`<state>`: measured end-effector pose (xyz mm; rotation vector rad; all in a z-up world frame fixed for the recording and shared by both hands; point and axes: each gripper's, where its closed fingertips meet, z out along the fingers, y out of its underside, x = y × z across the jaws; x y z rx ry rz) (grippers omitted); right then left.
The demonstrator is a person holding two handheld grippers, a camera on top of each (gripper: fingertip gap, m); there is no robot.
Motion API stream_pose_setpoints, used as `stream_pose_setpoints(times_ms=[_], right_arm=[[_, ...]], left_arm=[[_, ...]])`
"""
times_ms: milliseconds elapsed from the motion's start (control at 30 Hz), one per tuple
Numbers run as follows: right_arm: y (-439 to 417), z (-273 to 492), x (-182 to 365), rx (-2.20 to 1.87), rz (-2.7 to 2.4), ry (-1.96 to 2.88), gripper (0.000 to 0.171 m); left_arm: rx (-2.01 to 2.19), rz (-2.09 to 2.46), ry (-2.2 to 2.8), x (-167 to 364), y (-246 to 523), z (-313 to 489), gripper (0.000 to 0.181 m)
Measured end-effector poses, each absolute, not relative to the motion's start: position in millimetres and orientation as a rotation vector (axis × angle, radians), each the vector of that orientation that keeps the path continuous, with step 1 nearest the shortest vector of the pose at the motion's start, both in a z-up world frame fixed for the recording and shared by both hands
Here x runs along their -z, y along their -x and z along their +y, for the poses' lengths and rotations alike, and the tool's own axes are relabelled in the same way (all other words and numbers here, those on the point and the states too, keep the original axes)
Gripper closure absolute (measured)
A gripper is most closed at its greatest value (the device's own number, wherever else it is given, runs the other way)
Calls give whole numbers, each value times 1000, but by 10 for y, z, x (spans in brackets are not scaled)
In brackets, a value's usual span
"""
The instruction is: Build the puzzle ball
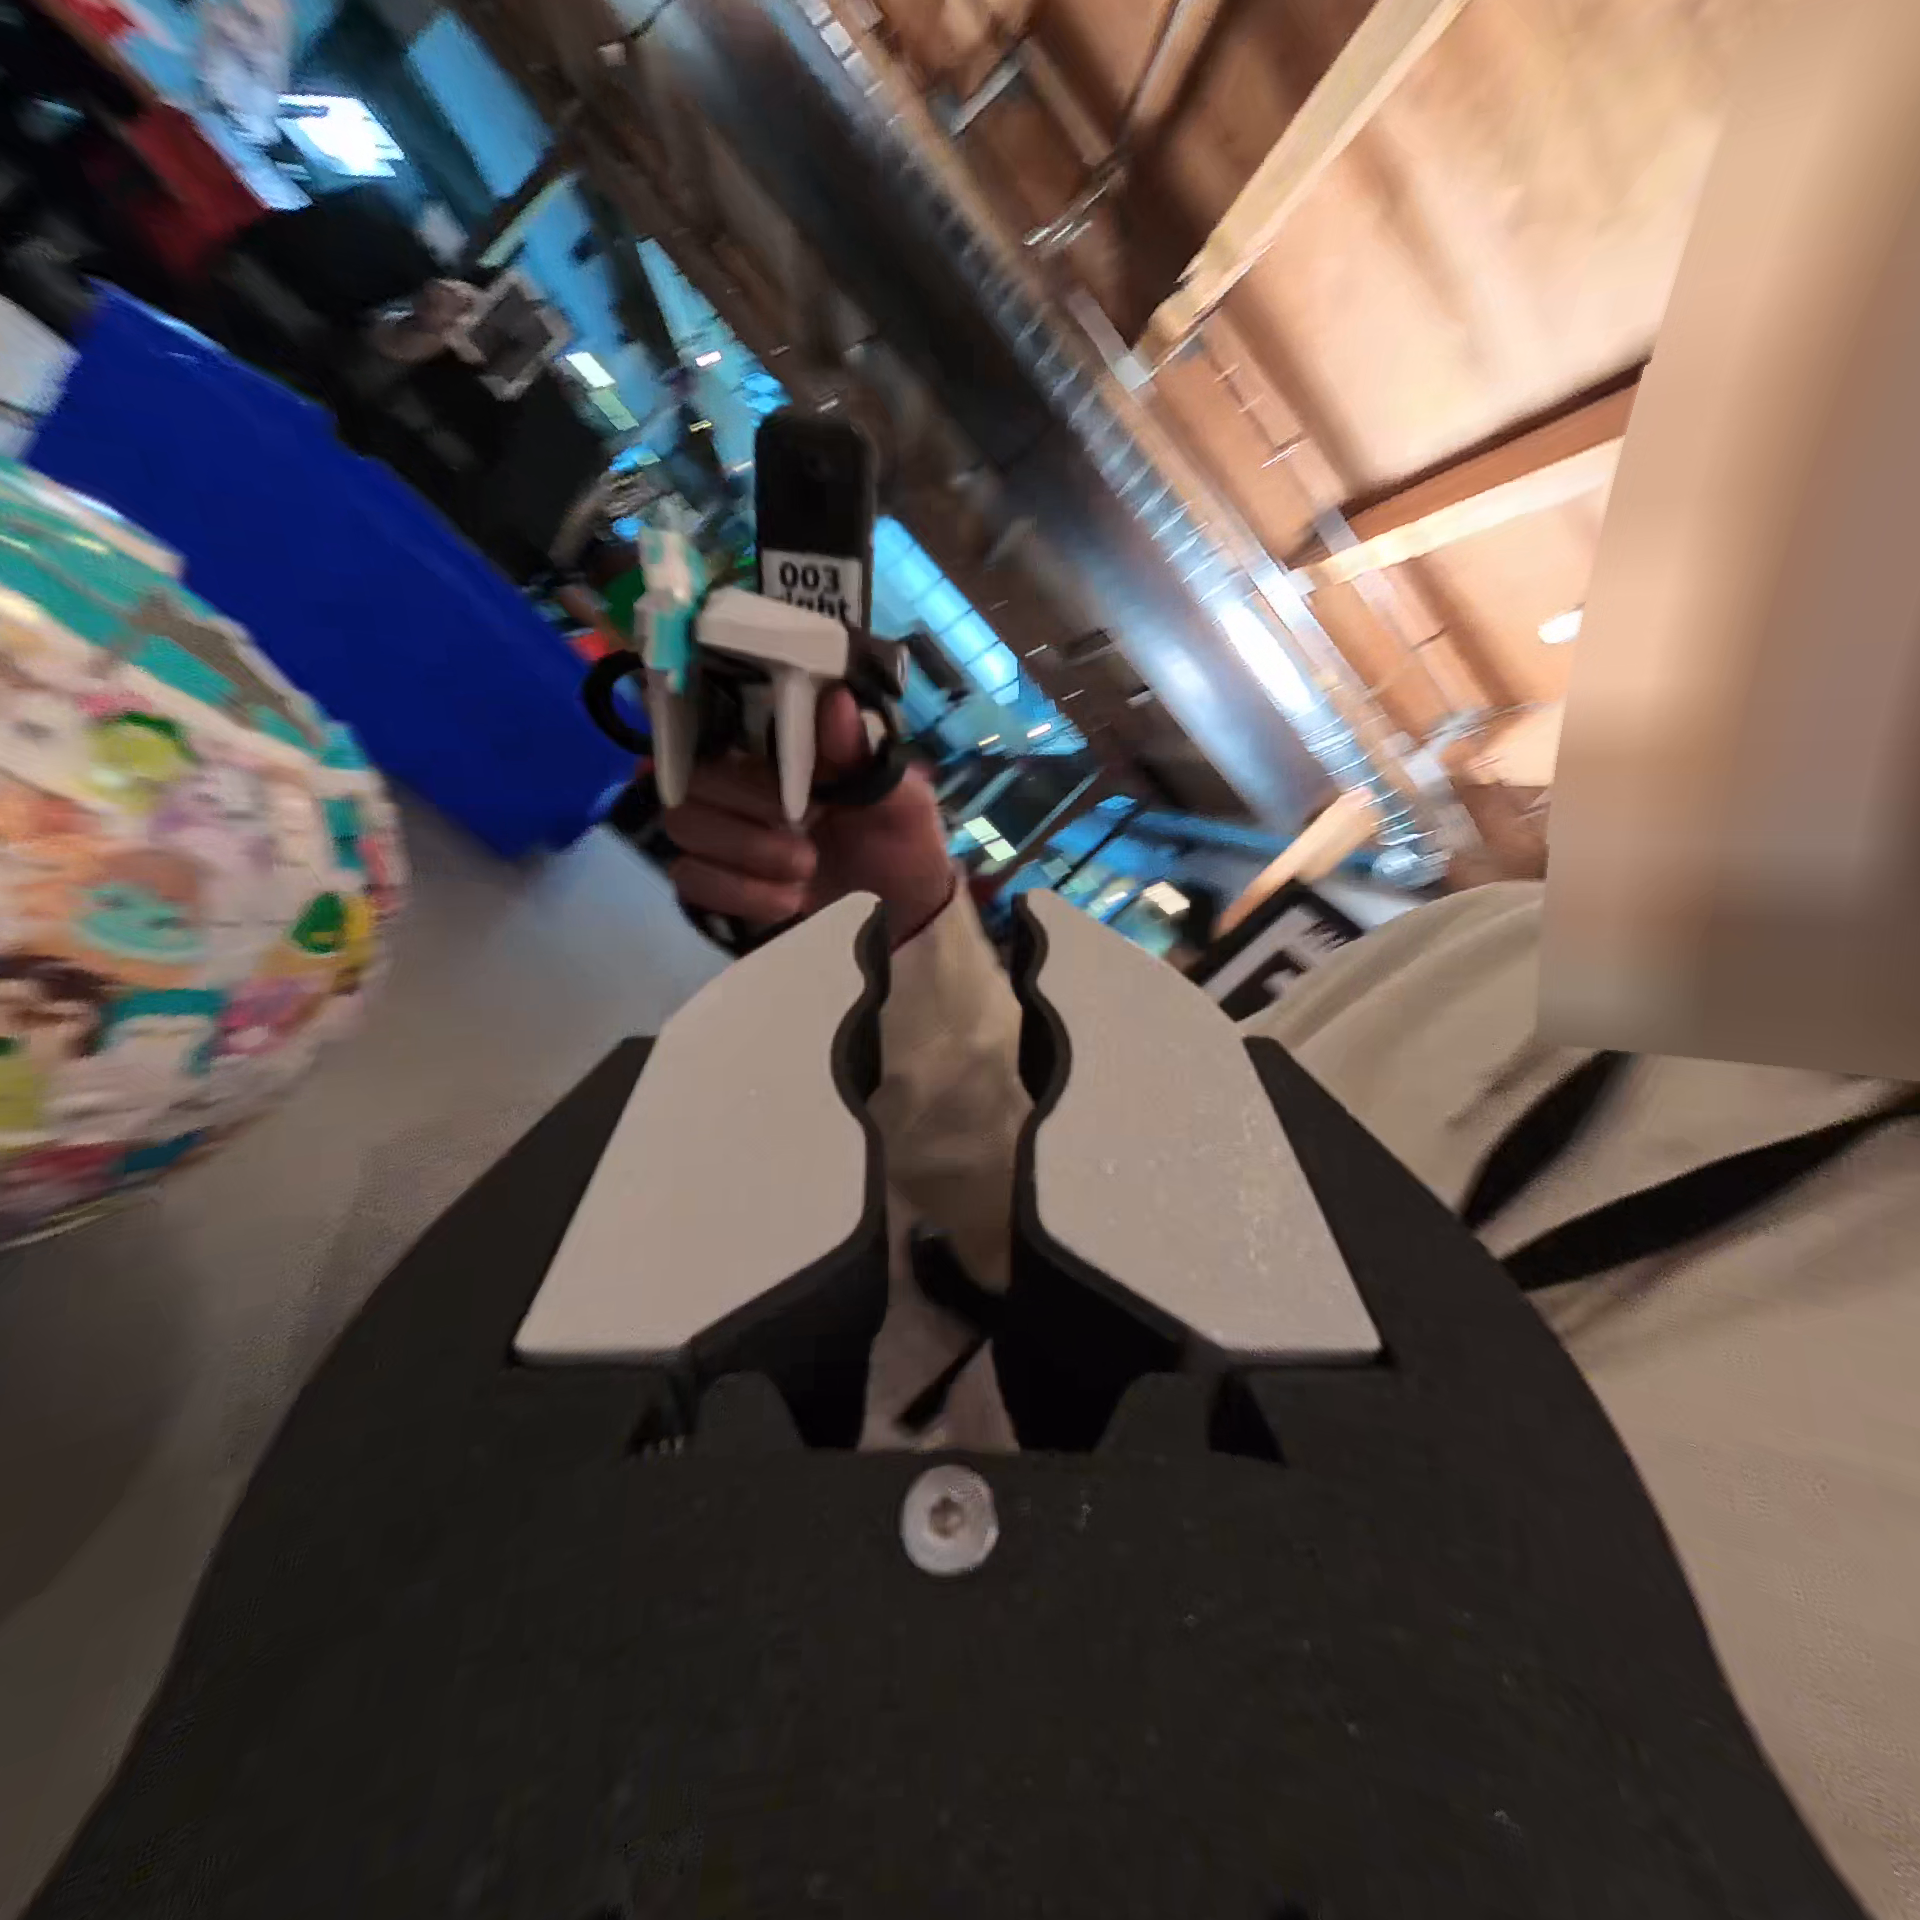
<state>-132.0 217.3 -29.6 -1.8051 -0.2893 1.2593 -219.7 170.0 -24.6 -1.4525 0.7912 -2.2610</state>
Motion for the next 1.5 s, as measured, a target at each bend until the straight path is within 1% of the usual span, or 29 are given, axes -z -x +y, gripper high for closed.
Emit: stream_pose_setpoints(times_ms=[67, 100, 233, 433, 567, 667, 833, 967, 1100, 1133, 1233, 1300, 1400, 1500], right_arm=[[1250, 2317, 501, -1481, -146, 1889, 169], [1242, 2385, 569, -1527, -111, 1902, 169], [1377, 2487, 747, -1605, -120, 1962, 169], [1453, 2549, 753, -1655, -173, 1958, 170], [1530, 2474, 635, -1740, -255, 1927, 170], [1596, 2398, 538, -1837, -288, 1892, 170], [1610, 2360, 438, -1926, -292, 1829, 170], [1573, 2388, 430, -1931, -278, 1813, 169], [1443, 2483, 534, -1777, -233, 1866, 134], [1362, 2491, 551, -1705, -234, 1879, 137], [1092, 2518, 629, -1298, -326, 1938, 143], [1017, 2515, 644, -1012, -466, 1937, 140], [1085, 2485, 699, -621, -778, 1849, 125], [1141, 2498, 850, -318, -965, 1804, 124]], left_arm=[[2051, 894, 1539, 339, 2186, 1781, 160], [1949, 942, 1582, 387, 2173, 1826, 160], [1517, 1155, 1657, 531, 2111, 2017, 160], [1010, 1484, 1618, 674, 1917, 2228, 153], [802, 1614, 1510, 640, 1738, 2349, 151], [652, 1706, 1395, 615, 1634, 2399, 138], [449, 1786, 1245, 573, 1562, 2436, 151], [417, 1774, 1260, 559, 1529, 2462, 151], [438, 1737, 1372, 606, 1511, 2547, 151], [444, 1749, 1402, 632, 1507, 2551, 151], [401, 1774, 1477, 693, 1471, 2594, 151], [355, 1823, 1533, 751, 1448, 2608, 151], [309, 1899, 1586, 778, 1427, 2613, 151], [266, 1985, 1652, 792, 1455, 2640, 151]])
